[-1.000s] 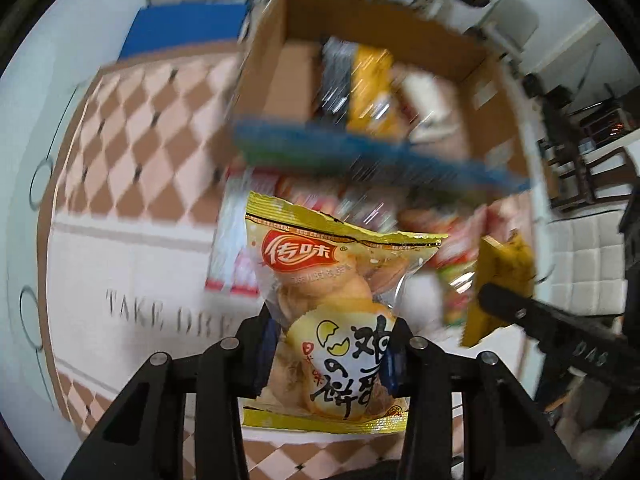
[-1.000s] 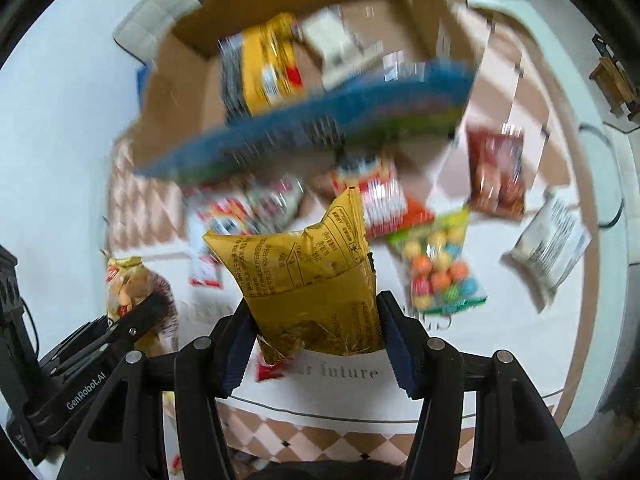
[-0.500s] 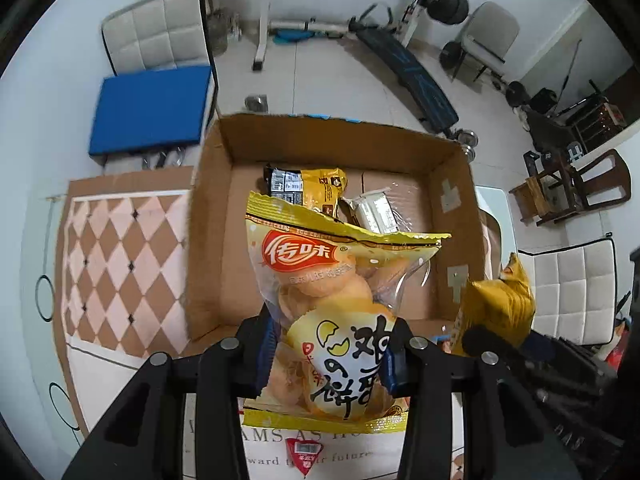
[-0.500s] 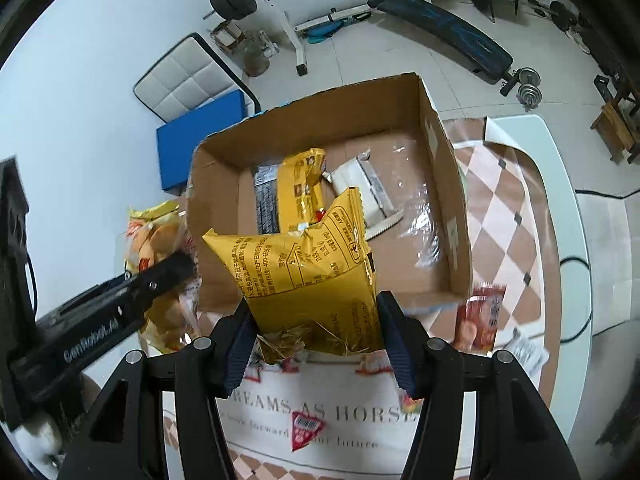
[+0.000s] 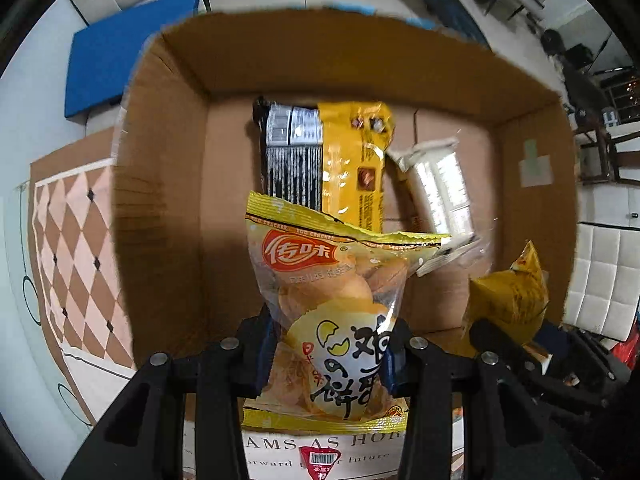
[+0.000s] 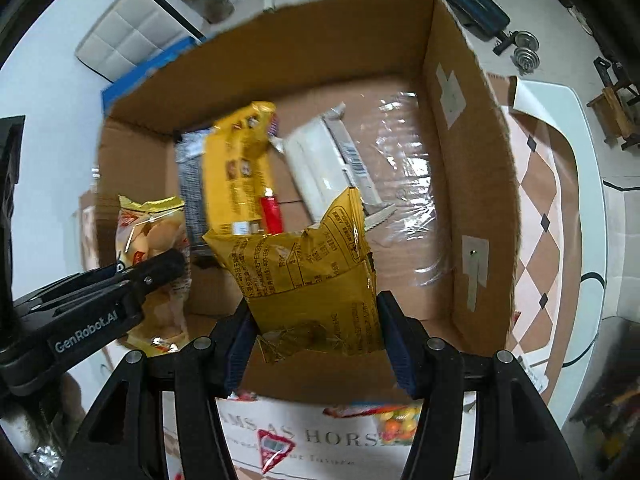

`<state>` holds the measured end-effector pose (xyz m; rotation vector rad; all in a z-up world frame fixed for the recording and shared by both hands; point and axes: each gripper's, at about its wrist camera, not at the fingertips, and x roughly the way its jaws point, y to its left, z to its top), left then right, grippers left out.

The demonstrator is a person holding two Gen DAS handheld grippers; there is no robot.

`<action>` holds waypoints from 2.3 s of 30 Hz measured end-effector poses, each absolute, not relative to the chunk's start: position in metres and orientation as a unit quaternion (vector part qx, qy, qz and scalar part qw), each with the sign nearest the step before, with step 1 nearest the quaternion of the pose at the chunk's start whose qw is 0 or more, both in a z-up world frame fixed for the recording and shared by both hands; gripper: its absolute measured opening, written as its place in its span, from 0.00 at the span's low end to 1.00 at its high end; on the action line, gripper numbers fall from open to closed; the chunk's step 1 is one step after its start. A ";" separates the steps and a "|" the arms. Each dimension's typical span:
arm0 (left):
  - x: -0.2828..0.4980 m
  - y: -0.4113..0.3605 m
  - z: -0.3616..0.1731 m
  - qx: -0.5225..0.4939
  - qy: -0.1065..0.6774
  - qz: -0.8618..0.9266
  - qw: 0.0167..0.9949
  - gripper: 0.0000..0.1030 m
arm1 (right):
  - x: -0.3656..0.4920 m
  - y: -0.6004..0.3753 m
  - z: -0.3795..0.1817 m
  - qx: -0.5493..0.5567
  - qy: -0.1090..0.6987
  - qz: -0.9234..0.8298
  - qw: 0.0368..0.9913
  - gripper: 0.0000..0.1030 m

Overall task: Organize snacks
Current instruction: 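Lower both packets into the box and open both tools, then lift both tools out of the box toward the remaining snacks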

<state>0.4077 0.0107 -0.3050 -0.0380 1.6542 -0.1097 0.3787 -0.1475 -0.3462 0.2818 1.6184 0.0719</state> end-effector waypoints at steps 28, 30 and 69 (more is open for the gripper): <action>0.400 0.017 -0.287 -0.025 0.730 -0.040 0.681 0.75 | 0.381 -0.149 -0.356 0.068 0.748 0.023 0.660 0.90; 0.395 0.017 -0.278 -0.021 0.718 -0.038 0.695 0.75 | 0.377 -0.150 -0.347 0.062 0.739 0.022 0.671 0.90; 0.194 0.024 -0.168 -0.045 0.544 -0.033 0.837 0.90 | 0.178 -0.188 -0.220 0.075 0.609 0.039 0.789 0.94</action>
